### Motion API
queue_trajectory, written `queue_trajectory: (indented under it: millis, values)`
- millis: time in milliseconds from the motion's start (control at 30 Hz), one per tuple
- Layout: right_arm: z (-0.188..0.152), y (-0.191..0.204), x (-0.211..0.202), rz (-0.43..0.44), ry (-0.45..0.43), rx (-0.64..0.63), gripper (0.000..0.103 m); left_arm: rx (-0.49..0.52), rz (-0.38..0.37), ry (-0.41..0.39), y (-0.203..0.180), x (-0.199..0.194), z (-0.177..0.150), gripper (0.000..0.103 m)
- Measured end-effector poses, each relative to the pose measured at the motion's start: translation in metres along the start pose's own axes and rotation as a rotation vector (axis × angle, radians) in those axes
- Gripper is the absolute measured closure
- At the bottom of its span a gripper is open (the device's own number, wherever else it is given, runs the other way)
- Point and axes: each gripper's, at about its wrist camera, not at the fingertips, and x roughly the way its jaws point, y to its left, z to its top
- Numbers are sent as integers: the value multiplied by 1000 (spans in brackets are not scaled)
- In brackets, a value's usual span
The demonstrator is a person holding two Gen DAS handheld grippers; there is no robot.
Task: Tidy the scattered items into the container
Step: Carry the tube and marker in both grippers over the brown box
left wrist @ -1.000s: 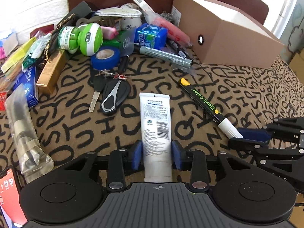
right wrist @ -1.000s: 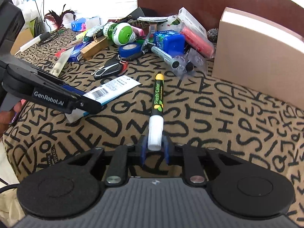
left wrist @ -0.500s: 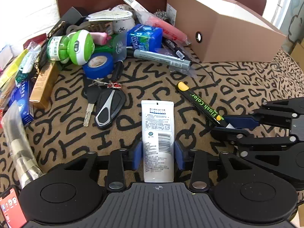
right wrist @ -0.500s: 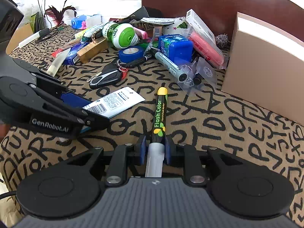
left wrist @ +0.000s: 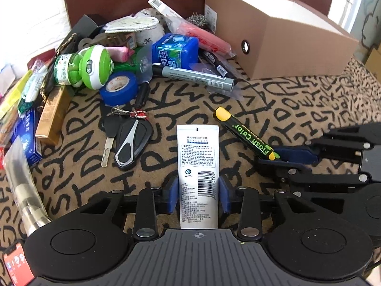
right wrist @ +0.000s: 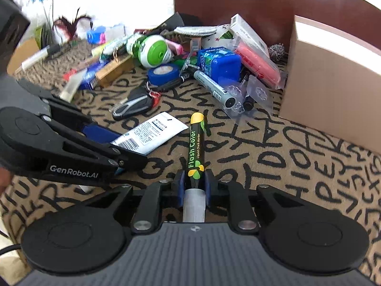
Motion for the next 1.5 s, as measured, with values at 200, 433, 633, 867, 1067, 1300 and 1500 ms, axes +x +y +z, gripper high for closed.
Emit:
queue_trajectory:
  millis: [200,433,633,867,1067,1300,1500]
  values:
    - [6,-10,-25,2,-72,37,84,3,-32,-38,-11,-19,10,68]
    - [23,-28,-58,-41,-184,41,84,45,-80,-123,-33,-44,41,68]
    - [38,-49,-76,-88,-253,43,84,68,-127,-185,-50,-56,82,68]
    - [61,-78,-98,-150,-335,50,84,114,-166,-265,-74,-78,137,68]
    - [88,-110,-110,-213,-386,47,84,129,-200,-283,-97,-78,191,68]
    - [119,-157,-100,-290,-379,58,84,149,-174,-285,-122,-52,240,68]
    - [122,-187,-67,-326,-310,80,84,125,-160,-234,-127,-2,263,68]
